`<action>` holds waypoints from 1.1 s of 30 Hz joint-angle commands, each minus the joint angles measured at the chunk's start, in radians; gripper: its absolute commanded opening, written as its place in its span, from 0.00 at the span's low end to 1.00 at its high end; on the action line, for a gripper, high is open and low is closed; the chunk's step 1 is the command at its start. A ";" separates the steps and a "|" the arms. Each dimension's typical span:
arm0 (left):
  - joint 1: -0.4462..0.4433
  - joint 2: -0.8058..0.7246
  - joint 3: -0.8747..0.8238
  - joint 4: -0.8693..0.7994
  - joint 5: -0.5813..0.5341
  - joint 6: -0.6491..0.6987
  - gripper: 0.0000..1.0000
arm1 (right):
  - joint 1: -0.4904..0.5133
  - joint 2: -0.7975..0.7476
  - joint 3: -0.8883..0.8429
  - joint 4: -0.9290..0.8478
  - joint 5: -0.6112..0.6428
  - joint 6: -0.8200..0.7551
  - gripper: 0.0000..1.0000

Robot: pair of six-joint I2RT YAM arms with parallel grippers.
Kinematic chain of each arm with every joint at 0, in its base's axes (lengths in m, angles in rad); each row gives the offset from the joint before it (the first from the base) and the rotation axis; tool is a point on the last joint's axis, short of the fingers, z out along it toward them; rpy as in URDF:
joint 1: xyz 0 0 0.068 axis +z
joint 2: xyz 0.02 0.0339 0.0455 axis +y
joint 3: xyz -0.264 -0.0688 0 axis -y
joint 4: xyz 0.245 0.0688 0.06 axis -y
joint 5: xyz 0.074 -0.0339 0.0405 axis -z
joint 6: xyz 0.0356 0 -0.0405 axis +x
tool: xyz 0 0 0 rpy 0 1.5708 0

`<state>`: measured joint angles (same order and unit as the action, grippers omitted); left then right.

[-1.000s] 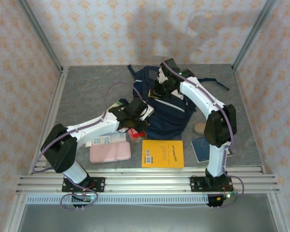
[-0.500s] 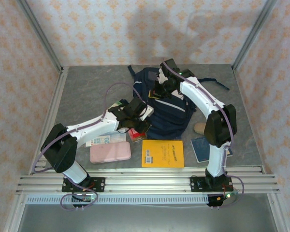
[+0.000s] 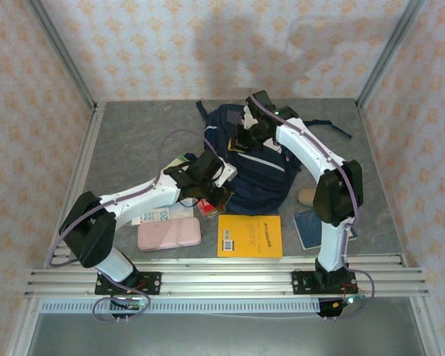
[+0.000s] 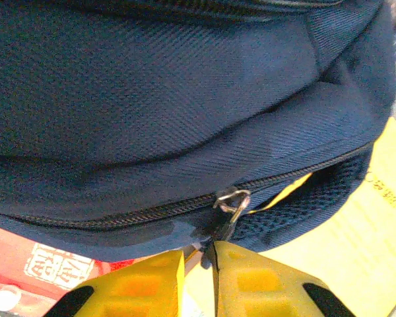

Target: Pack books, pencil case, and school supplies into a backpack

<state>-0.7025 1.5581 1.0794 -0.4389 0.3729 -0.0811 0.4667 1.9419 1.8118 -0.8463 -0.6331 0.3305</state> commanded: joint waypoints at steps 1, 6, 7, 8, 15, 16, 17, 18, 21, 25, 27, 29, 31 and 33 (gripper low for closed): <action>0.019 -0.064 -0.033 0.066 0.073 -0.049 0.16 | 0.010 -0.049 0.016 0.024 -0.045 -0.009 0.00; 0.034 -0.091 -0.062 0.091 0.129 -0.058 0.15 | 0.010 -0.054 0.018 0.023 -0.051 -0.010 0.00; 0.040 -0.087 -0.061 0.091 0.138 -0.058 0.17 | 0.010 -0.053 0.019 0.023 -0.052 -0.008 0.00; 0.046 -0.084 -0.061 0.091 0.147 -0.058 0.21 | 0.010 -0.053 0.019 0.024 -0.055 -0.008 0.00; 0.060 -0.029 -0.032 0.071 0.193 -0.025 0.37 | 0.010 -0.055 0.017 0.024 -0.058 -0.008 0.00; 0.060 -0.022 -0.028 0.071 0.200 -0.023 0.37 | 0.010 -0.055 0.015 0.023 -0.059 -0.007 0.00; 0.060 -0.019 -0.029 0.072 0.205 -0.022 0.37 | 0.010 -0.055 0.017 0.024 -0.059 -0.007 0.00; 0.059 -0.016 -0.029 0.071 0.208 -0.020 0.37 | 0.010 -0.053 0.016 0.024 -0.058 -0.007 0.00; 0.059 -0.009 -0.026 0.065 0.216 -0.010 0.36 | 0.010 -0.049 0.017 0.023 -0.060 -0.006 0.00; 0.059 0.003 -0.026 0.063 0.209 -0.002 0.35 | 0.010 -0.044 0.021 0.026 -0.064 -0.003 0.00; 0.059 0.015 -0.017 0.058 0.198 0.004 0.35 | 0.010 -0.043 0.022 0.027 -0.069 0.000 0.00; 0.059 0.030 -0.002 0.047 0.183 0.011 0.35 | 0.010 -0.041 0.022 0.029 -0.072 0.001 0.00; 0.059 0.048 0.014 0.036 0.163 0.019 0.34 | 0.010 -0.042 0.021 0.030 -0.077 0.003 0.00; 0.058 0.057 0.028 0.026 0.135 0.027 0.33 | 0.010 -0.042 0.020 0.033 -0.080 0.005 0.00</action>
<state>-0.6468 1.6001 1.0676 -0.3801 0.5564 -0.0898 0.4667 1.9419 1.8118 -0.8459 -0.6434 0.3290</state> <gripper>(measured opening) 0.331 0.050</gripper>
